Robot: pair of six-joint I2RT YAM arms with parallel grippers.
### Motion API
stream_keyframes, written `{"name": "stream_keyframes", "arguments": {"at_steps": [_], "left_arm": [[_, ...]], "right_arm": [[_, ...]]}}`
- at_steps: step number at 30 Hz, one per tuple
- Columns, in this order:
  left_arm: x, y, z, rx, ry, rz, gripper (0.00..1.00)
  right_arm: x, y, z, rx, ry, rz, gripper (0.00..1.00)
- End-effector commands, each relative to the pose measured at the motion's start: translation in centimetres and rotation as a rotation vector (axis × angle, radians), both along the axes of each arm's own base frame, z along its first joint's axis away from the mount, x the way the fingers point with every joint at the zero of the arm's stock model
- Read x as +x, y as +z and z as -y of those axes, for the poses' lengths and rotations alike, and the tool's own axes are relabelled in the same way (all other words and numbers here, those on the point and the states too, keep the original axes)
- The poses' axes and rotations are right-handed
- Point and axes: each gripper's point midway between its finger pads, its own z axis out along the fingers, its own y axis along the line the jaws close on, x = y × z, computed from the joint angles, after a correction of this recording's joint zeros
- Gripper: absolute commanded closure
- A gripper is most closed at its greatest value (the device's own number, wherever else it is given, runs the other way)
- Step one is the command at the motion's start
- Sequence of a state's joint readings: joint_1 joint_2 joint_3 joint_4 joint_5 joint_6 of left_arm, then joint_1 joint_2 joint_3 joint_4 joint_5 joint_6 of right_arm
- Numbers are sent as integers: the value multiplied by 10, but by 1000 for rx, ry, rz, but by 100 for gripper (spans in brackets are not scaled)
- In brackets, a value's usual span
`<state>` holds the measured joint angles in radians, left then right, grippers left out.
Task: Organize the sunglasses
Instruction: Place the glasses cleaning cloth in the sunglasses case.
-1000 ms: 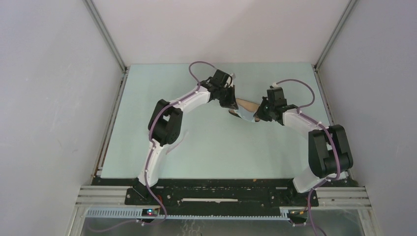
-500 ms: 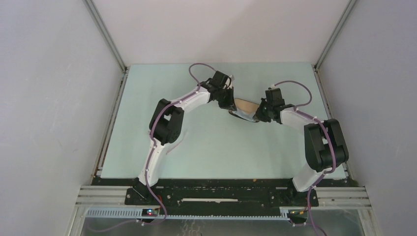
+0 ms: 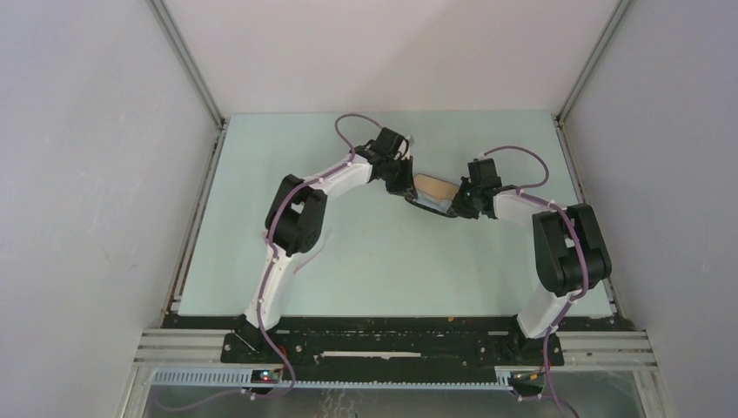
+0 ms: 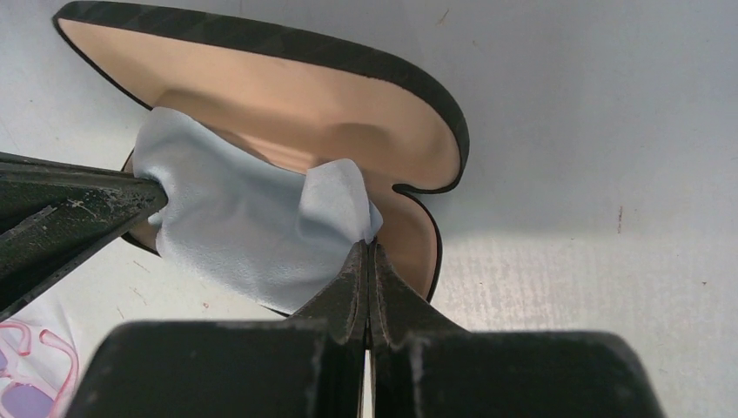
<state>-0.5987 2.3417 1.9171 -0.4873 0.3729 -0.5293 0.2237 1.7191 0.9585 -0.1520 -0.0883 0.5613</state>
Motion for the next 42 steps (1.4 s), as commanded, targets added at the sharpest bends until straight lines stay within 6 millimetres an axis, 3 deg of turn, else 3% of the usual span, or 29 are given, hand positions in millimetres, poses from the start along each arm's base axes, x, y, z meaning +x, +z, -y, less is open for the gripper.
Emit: {"name": "stream_keyframes", "arguments": {"at_steps": [1,13,23,42], "left_arm": [[-8,-15,-7,25,-27,-29,100],[-14,-36,-20,89,-9,-52,100],[-15,-35,-27,118,-7,-36,100],[-32,-28,-34,114,-50,-45,100]], "right_arm": [[16,9,-1,-6,17,49,100],[11,-2,-1,-13,29,22,100],[6,-3,4,-33,16,24,100],[4,12,14,-115,-23,97,100]]}}
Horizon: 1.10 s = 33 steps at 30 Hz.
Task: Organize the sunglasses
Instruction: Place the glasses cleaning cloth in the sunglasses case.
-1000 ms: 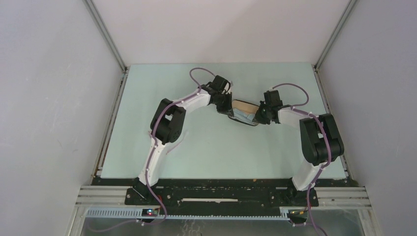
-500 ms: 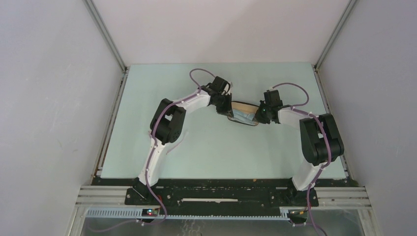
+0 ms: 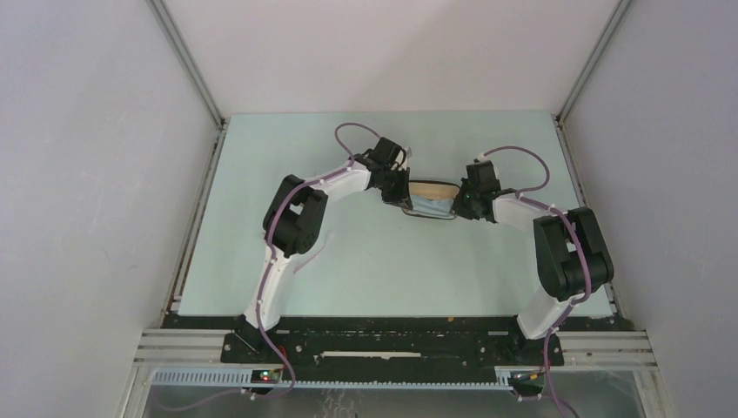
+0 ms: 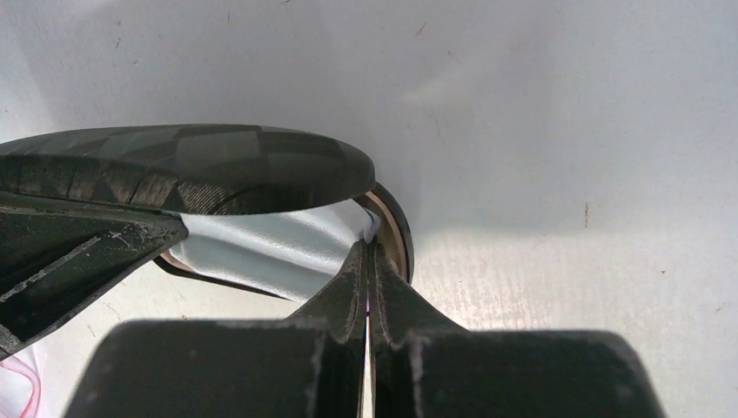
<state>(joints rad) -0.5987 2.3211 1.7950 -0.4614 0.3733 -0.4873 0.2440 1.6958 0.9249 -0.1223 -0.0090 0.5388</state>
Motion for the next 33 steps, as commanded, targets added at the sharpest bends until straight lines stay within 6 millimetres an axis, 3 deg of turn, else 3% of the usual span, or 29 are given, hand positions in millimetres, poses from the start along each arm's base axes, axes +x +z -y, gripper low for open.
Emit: {"name": "stream_keyframes", "arguments": {"at_steps": [1,7,14,20,25,33], "left_arm": [[-11,1,-18,63,-19,-8,100],[-10,0,-20,78,-9,0,100],[-9,14,-18,62,16,4,78],[-5,33,-18,54,28,48,69],[-7,44,-20,50,33,65,69],[-10,66,-25,50,49,110,67]], "right_arm": [[5,11,7,-45,-10,52,100],[4,1,4,-36,-1,30,100],[9,3,-7,7,45,22,95],[10,3,-8,10,46,21,93],[10,3,-10,18,55,17,83],[10,5,-12,23,63,11,78]]}}
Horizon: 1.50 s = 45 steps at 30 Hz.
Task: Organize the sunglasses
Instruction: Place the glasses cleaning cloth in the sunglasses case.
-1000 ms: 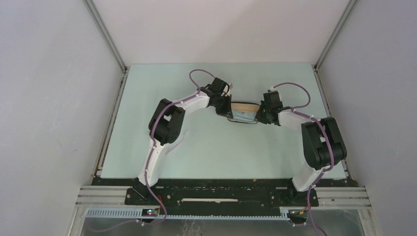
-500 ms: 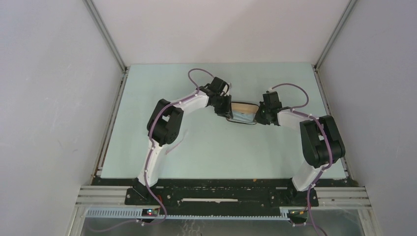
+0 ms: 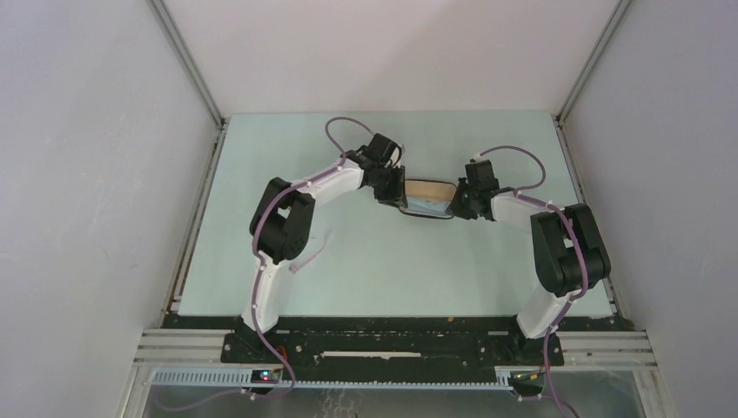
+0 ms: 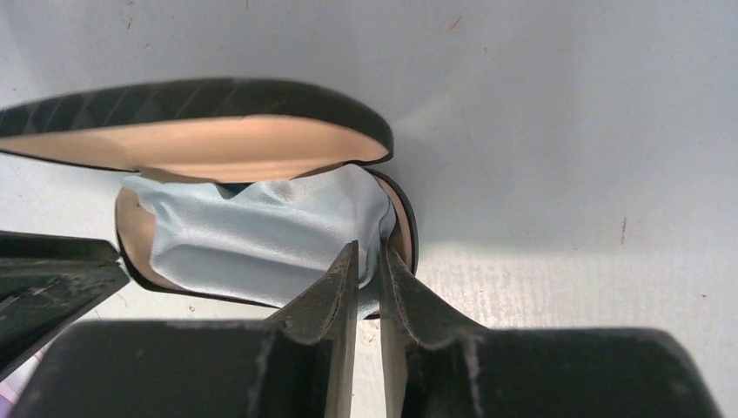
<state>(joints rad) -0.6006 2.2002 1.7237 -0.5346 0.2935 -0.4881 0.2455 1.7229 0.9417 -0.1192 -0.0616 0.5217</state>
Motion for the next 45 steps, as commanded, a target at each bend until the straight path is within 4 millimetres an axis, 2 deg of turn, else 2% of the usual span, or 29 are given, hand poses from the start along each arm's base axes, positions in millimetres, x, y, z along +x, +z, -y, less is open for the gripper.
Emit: {"name": "stream_keyframes", "arguments": {"at_steps": [1,8,14,19,25,28,30,33,35,39,41,42,45], "left_arm": [[2,40,-3,-12,7,92,66],[-3,36,-6,-15,12,81,55],[-6,41,-8,-20,20,89,55],[-8,56,-9,-40,23,117,54],[-13,80,-16,-54,39,162,55],[-18,90,-28,-43,62,190,54],[-26,94,-39,-35,81,208,54],[-41,102,-61,-26,131,236,55],[-53,101,-84,-1,192,246,54],[-74,88,-155,39,424,226,55],[-85,86,-193,45,559,234,54],[-95,74,-214,79,624,215,50],[-111,64,-262,130,787,219,49]], "right_arm": [[9,8,-3,-3,16,26,78],[9,12,-3,-2,18,31,75],[12,31,-1,-9,18,59,55],[15,63,1,-9,11,122,43],[14,104,-2,26,20,203,41],[8,121,-2,44,19,229,41],[1,131,-11,90,41,243,41],[-13,141,-26,121,85,263,40],[-25,144,-38,127,118,270,40],[-55,142,-73,179,192,297,39],[-69,134,-92,158,236,291,39],[-75,130,-101,145,257,284,39],[-88,113,-125,151,313,240,39]]}}
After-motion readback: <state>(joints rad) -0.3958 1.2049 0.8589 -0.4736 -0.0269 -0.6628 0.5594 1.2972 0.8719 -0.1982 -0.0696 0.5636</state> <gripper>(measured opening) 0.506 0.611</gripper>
